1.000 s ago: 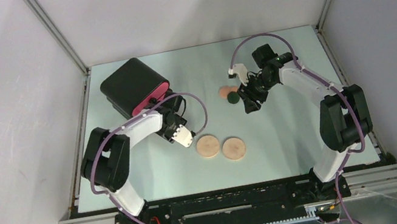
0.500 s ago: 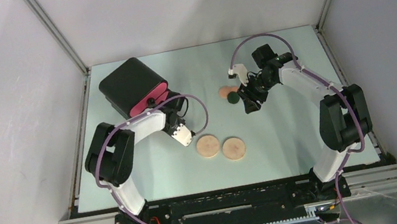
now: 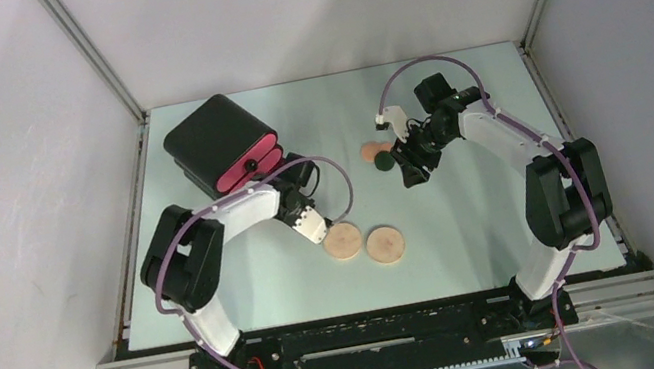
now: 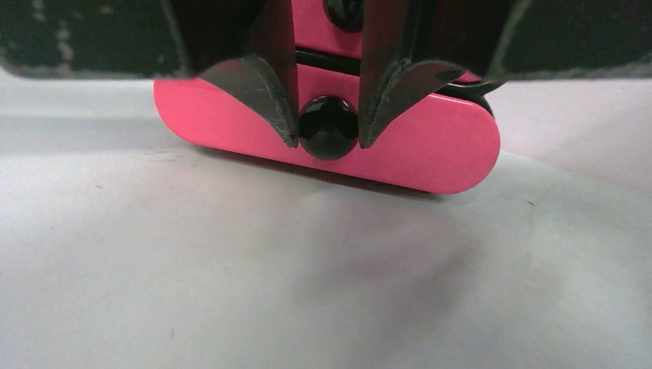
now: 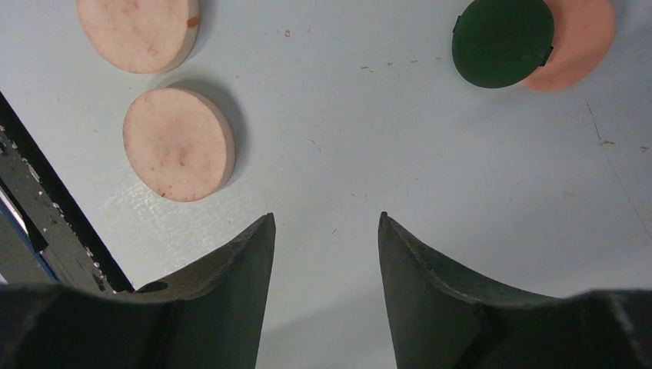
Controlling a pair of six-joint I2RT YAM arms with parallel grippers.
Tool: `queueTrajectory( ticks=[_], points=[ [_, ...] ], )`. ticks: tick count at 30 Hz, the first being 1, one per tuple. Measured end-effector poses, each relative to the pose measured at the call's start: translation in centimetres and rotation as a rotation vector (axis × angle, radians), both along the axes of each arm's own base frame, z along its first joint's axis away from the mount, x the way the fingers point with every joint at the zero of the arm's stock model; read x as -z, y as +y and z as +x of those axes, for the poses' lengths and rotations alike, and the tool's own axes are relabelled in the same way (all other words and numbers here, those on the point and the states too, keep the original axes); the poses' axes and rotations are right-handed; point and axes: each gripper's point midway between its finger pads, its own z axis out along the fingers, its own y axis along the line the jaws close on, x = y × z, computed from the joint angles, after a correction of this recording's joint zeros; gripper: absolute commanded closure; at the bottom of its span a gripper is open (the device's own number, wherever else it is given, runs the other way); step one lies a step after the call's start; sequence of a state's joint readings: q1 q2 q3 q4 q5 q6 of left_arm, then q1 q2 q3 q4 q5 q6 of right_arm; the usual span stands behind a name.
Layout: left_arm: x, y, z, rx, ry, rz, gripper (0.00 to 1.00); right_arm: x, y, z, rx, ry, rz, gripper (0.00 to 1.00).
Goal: Organize the makeup
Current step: Open the drawer in the storage box.
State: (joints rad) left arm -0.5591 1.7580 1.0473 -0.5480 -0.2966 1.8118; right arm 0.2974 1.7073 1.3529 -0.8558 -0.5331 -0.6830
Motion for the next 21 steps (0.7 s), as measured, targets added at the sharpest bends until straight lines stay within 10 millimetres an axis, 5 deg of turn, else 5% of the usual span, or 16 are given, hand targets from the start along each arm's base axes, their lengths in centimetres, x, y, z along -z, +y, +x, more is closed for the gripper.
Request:
queueTrajectory(
  ticks=[16,21],
  points=[
    [-1.6,-10.8,-3.2,0.117,0.004,-0.186,0.84,0.0,-0.1,0.0,-0.002,-0.002,-0.001,0.4],
    [-1.7,-10.9,-4.1,0.107,0.022,-0.186,0.6,0.0,-0.1,0.0,-0.005,-0.003,0.0,0.4]
  ],
)
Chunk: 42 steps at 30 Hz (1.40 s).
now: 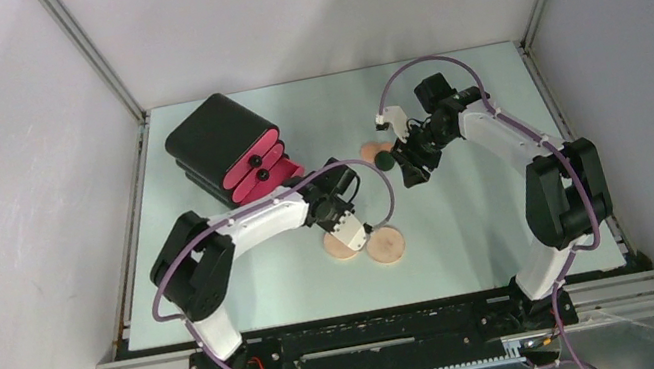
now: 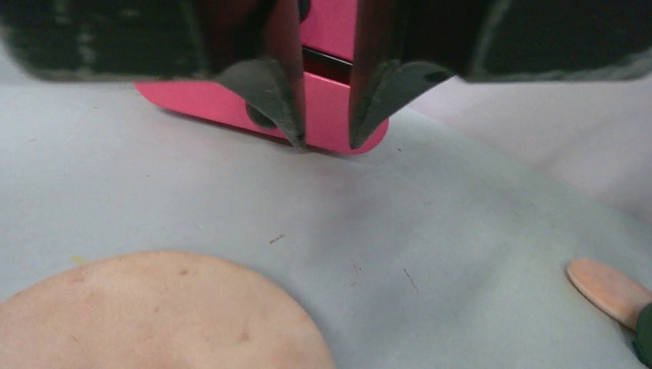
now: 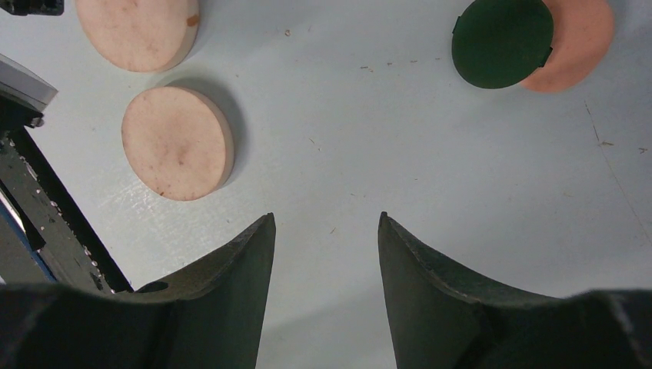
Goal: Organize the makeup
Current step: Open the drawer in the storage box.
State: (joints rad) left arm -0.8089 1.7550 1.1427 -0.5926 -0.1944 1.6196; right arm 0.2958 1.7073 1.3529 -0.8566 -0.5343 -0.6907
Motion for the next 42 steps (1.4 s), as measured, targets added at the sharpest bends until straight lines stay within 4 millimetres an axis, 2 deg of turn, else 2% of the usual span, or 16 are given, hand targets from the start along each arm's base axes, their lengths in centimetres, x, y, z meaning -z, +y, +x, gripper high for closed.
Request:
queueTrajectory(
  ticks=[3,8,9,11,13,16,19,21,26,31,35,38,42],
  points=[
    [-0.5,0.4,-0.1,-0.007,-0.003,0.0,0.45,0.0,0.0,0.0,0.0,0.0,0.0,0.4],
    [-0.5,2.0,0.1,-0.027,0.016,0.031,0.37,0.0,0.0,0.0,-0.001,0.0,0.0,0.4],
    [-0.4,2.7,0.3,-0.037,0.021,0.041,0.3,0.0,0.0,0.0,-0.001,0.0,0.0,0.4],
    [-0.3,3.9,0.7,-0.057,0.031,0.059,0.25,0.0,0.0,0.0,-0.002,0.0,0.0,0.4],
    [-0.1,4.9,1.0,-0.072,0.044,0.073,0.24,0.0,0.0,0.0,-0.002,0.0,0.0,0.4],
    [0.4,6.4,1.2,-0.093,0.069,0.098,0.26,0.0,0.0,0.0,-0.002,0.0,0.0,0.4],
    [1.2,7.3,1.2,-0.102,0.1,0.126,0.33,0.0,0.0,0.0,-0.002,0.001,0.0,0.4],
    [1.8,7.7,1.3,-0.102,0.119,0.145,0.42,0.0,0.0,0.0,-0.002,0.001,0.0,0.4],
    [2.7,7.8,1.8,-0.097,0.134,0.176,0.55,0.0,0.0,-0.1,-0.002,0.004,-0.001,0.4],
    [2.7,7.9,2.2,-0.104,0.119,0.193,0.71,0.0,0.0,-0.3,-0.002,0.01,-0.002,0.4],
    [2.6,7.7,2.5,-0.104,0.106,0.187,0.79,0.1,0.0,-0.4,-0.002,0.015,-0.002,0.4],
    [2.3,7.4,2.4,-0.098,0.1,0.18,0.79,0.1,0.0,-0.4,-0.002,0.015,-0.002,0.4],
    [1.5,6.6,2.2,-0.087,0.081,0.165,0.52,0.1,0.0,-0.4,-0.002,0.015,-0.003,0.4]
  ],
)
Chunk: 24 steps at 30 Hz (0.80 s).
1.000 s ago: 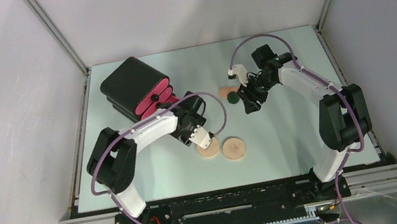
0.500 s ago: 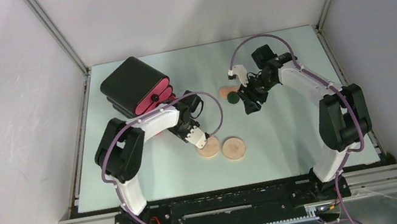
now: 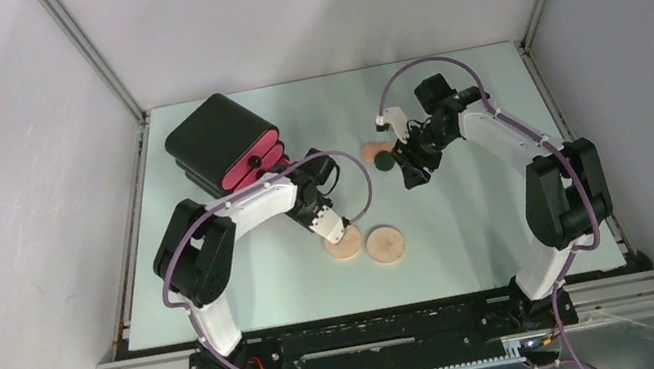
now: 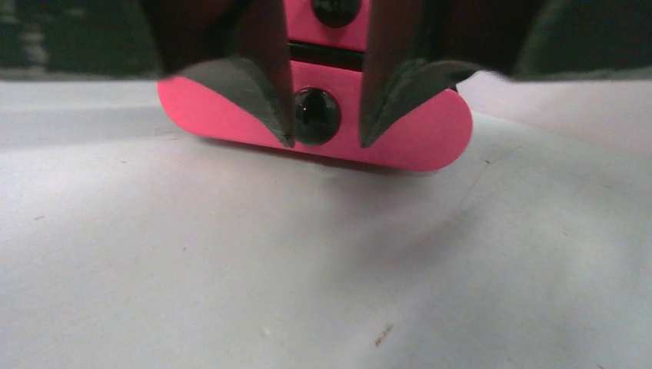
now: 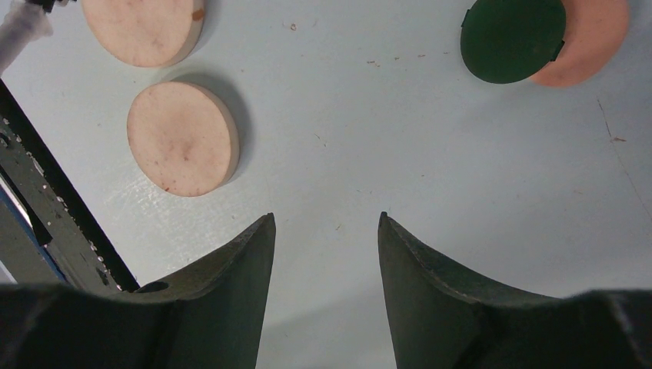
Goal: Organize the makeup
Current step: Open the drawer in the storage box.
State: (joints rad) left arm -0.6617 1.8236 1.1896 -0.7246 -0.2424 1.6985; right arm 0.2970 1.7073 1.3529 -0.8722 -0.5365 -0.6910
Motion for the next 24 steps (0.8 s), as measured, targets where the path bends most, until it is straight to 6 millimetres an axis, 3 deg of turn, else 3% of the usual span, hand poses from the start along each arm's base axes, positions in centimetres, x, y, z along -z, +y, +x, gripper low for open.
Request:
queueTrajectory(
  ticks=[3,6,16,20,24],
  points=[
    [-0.2,-0.5,-0.3,0.009,-0.006,-0.006,0.39,0.0,0.0,0.0,0.0,0.001,0.0,0.4],
    [-0.1,-0.2,-0.5,0.016,-0.002,0.003,0.34,0.0,0.0,0.0,0.0,0.002,0.0,0.4],
    [-0.6,2.5,1.2,-0.002,-0.038,0.064,0.33,0.0,0.0,-0.1,-0.001,0.002,-0.001,0.4],
    [-1.0,3.0,1.9,0.006,-0.066,0.09,0.42,0.0,0.0,-0.1,-0.001,0.002,0.0,0.4],
    [-1.1,3.1,2.1,0.014,-0.077,0.104,0.43,0.0,0.0,-0.1,-0.001,0.002,0.0,0.4]
  ],
)
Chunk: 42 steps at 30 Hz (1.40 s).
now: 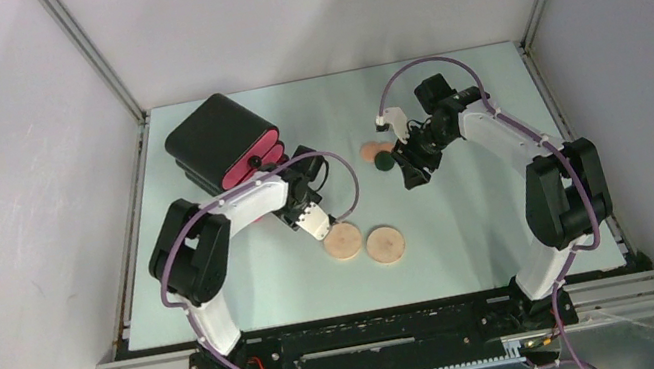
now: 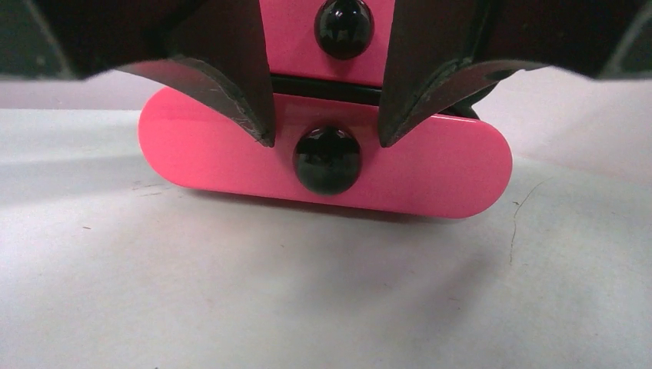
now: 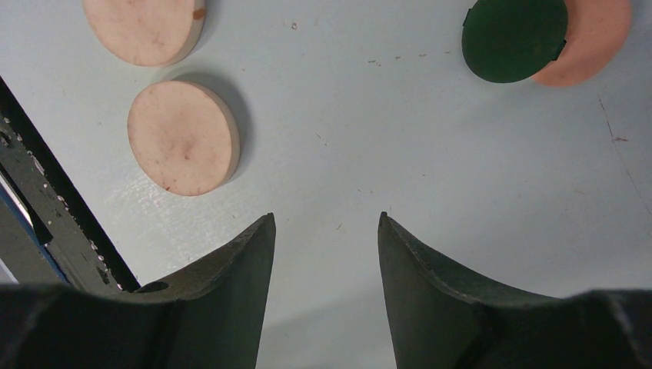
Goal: Organize the makeup
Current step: Open the drawer in the storage box.
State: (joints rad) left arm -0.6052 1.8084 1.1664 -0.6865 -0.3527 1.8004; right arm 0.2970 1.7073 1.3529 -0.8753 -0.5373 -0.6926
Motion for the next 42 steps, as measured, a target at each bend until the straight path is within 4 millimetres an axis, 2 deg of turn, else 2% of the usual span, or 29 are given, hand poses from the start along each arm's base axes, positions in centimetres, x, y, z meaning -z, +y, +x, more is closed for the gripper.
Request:
queueTrajectory(
  ticks=[6,14,19,32,42],
  points=[
    [0.1,-0.1,0.2,0.005,-0.004,0.004,0.4,0.0,0.0,0.0,-0.001,0.001,0.0,0.4],
    [1.3,0.3,0.2,-0.004,0.013,0.012,0.43,0.0,0.0,-0.1,-0.001,0.004,0.001,0.4],
    [1.6,0.6,0.4,-0.013,0.017,0.01,0.51,0.0,0.0,-0.1,-0.002,0.004,0.001,0.4],
    [1.8,0.1,0.6,-0.011,0.02,-0.026,0.82,0.0,0.0,-0.1,-0.002,0.004,0.001,0.4],
    [1.7,-0.9,-0.7,-0.003,0.045,-0.098,0.84,0.0,0.0,-0.1,-0.002,0.004,0.001,0.4]
  ],
)
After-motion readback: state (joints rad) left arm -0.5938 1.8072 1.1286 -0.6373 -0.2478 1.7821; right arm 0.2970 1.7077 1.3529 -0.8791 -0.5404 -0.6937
